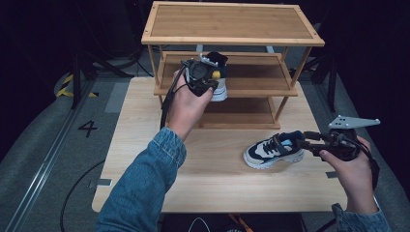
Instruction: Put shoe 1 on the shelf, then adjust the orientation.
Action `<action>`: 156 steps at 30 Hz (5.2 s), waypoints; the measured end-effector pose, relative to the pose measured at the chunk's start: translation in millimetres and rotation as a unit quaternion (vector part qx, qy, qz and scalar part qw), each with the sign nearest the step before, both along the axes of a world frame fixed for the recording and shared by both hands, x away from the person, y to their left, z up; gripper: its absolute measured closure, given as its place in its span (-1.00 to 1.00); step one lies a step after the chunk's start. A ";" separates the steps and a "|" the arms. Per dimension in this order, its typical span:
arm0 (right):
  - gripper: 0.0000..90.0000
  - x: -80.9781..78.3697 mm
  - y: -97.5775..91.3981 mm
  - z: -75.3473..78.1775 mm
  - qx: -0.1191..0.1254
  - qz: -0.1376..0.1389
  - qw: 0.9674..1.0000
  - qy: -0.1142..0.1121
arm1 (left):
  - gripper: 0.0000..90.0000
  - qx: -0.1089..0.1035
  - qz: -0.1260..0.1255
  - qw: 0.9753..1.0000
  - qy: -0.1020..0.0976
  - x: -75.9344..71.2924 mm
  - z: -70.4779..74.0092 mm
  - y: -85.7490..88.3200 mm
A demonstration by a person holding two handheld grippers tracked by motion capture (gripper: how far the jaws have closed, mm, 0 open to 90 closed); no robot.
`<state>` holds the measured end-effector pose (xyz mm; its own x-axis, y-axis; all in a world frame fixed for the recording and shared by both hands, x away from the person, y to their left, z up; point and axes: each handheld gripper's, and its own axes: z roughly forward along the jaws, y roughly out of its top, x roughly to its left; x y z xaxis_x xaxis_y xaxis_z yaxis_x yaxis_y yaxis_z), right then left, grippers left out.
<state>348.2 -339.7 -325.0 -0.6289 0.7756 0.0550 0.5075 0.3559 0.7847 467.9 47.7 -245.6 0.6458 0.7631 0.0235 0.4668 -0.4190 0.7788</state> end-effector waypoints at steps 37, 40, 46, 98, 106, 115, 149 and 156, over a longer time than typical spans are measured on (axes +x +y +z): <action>0.15 14.6 -36.6 -9.4 -0.017 -0.086 0.996 0.012 | -0.21 0.007 0.003 1.000 0.003 -5.3 -7.5 12.6; 0.21 21.5 -38.2 -15.1 -0.020 -0.089 0.996 0.019 | -0.21 0.018 0.005 1.000 0.009 -14.1 -9.0 19.7; 0.29 37.8 -38.0 -30.7 -0.055 -0.095 0.994 0.028 | -0.31 0.043 0.009 0.999 0.017 -35.1 -21.0 39.4; 1.00 -21.8 4.2 -12.5 -0.126 0.041 0.976 0.172 | -0.46 0.058 0.021 0.993 0.103 -57.5 -134.9 83.8; 0.57 -19.2 4.7 -16.7 -0.139 0.027 0.971 0.193 | -0.46 0.052 0.029 0.993 0.104 -57.5 -135.6 88.7; 0.13 8.3 24.5 -34.4 -0.158 0.037 0.980 0.112 | -0.45 0.058 0.032 0.992 0.110 -60.3 -138.3 92.4; 0.35 57.4 11.8 -60.7 -0.118 -0.013 0.987 0.106 | -0.43 0.062 0.069 0.988 0.127 -69.7 -150.4 112.5; 0.28 33.1 -6.2 -32.4 -0.115 -0.016 0.988 0.102 | -0.44 0.063 0.066 0.988 0.125 -68.2 -150.1 114.4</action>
